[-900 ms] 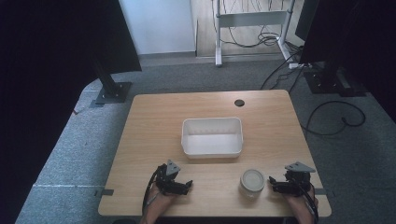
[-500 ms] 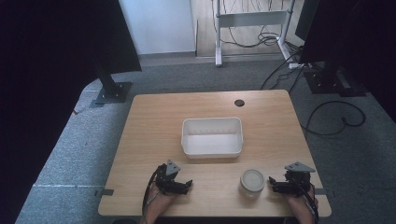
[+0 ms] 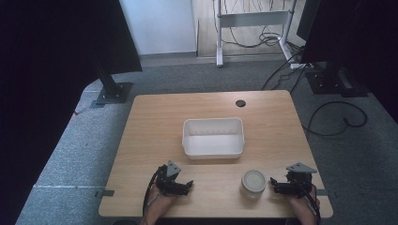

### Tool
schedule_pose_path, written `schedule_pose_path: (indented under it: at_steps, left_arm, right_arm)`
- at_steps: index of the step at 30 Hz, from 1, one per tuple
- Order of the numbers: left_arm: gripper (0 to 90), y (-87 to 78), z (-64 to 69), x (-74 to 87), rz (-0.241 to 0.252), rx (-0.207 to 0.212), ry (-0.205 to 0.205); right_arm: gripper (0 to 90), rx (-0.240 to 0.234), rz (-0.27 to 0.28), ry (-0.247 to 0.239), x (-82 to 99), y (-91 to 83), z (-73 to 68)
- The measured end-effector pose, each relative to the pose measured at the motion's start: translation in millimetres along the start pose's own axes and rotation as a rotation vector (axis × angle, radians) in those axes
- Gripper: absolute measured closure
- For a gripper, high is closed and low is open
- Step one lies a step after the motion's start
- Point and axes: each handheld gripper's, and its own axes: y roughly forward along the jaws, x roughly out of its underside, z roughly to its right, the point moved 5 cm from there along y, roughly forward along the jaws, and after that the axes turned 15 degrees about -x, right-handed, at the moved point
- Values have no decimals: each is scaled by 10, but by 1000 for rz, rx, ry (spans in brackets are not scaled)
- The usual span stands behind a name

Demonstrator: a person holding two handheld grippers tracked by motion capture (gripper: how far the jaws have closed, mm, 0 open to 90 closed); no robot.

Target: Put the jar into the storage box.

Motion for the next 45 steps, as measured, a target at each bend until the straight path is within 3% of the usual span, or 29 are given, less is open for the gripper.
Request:
schedule_pose_path:
  at_steps: [26, 45]
  left_arm:
    - [60, -144, 178, -103, 41, 75, 17]
    - [64, -238, 479, -297, 93, 148, 83]
  right_arm:
    - [27, -6, -2, -7, 1, 0, -1]
    - [27, -7, -2, -8, 2, 0, -3]
